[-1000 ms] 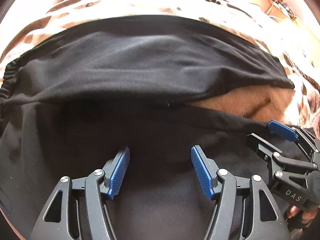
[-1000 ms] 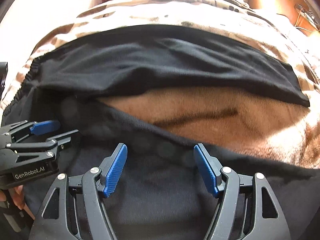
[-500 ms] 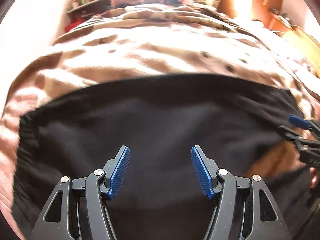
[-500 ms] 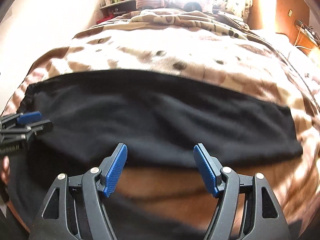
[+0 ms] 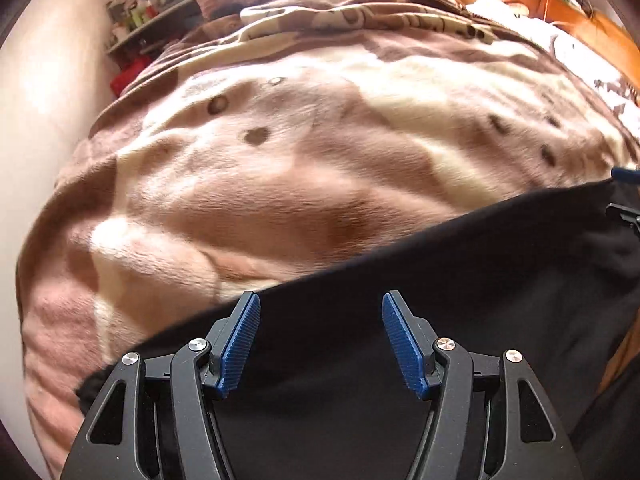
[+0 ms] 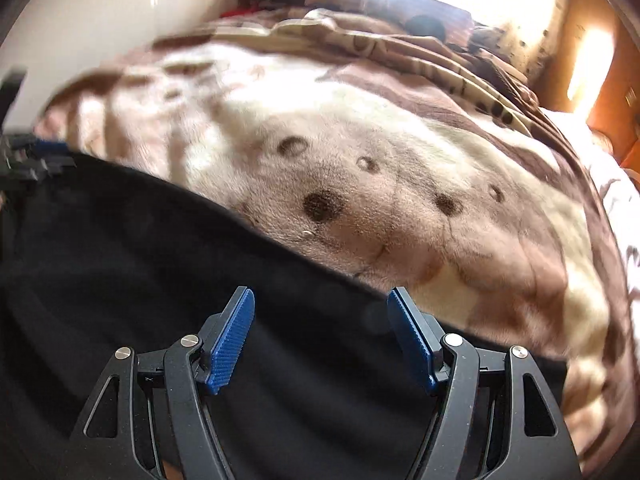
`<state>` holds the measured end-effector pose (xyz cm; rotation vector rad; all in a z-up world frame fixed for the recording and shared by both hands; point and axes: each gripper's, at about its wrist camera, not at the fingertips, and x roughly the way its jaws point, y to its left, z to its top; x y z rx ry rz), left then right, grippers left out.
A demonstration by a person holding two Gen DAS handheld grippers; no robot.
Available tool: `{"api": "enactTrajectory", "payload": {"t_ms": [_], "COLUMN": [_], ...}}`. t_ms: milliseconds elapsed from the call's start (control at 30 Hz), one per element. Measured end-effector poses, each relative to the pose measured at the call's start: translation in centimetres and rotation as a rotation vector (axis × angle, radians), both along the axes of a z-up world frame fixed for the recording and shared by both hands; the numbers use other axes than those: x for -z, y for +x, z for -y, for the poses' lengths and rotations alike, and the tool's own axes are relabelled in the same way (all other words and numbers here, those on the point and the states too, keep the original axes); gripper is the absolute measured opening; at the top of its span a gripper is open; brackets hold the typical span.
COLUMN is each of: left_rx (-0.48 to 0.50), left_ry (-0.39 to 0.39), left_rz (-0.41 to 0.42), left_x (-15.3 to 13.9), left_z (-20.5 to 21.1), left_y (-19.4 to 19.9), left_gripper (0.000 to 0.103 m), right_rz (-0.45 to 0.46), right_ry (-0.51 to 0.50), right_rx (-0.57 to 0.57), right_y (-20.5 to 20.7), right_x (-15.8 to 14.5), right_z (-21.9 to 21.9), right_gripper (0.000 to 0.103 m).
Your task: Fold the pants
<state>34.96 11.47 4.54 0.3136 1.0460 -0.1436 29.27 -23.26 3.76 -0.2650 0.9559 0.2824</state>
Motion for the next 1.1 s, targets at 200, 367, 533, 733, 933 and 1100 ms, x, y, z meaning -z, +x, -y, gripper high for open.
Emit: {"api": "enactTrajectory", "payload": {"t_ms": [200, 367, 533, 733, 933, 1100], "left_rx": [0.022, -0.007, -0.011, 0.023, 0.094, 0.068], "left_ry": [0.092, 0.016, -0.005, -0.025, -0.112, -0.054], "left_rz": [-0.007, -0.031, -0.060, -0.149, -0.178, -0.194], "left_x": [0.7, 0.6, 1.0, 2.1, 2.1, 3.5], "left_z": [-3.0, -7.0, -10.6, -13.7, -14.6, -15.4], "left_y": [0.8, 2.2, 2.4, 2.8, 1.7, 2.2], "left_gripper": [0.071, 0.071, 0.071, 0.071, 0.071, 0.071], "right_rz": [-0.020, -0.033, -0.079, -0.144, -0.210, -0.219], "right_ry": [0.110, 0.105, 0.093, 0.103, 0.149, 0.101], "right_rx": [-0.144, -0.188, -0.336, -0.378, -0.394, -0.438], "right_y": [2.3, 4.7, 4.8, 6.3, 7.1, 6.7], "right_x": [0.6, 1.2, 1.7, 3.1, 4.1, 4.7], "right_z": [-4.9, -9.4, -13.4, -15.2, -15.6, -16.2], "right_gripper": [0.070, 0.070, 0.070, 0.070, 0.070, 0.070]}}
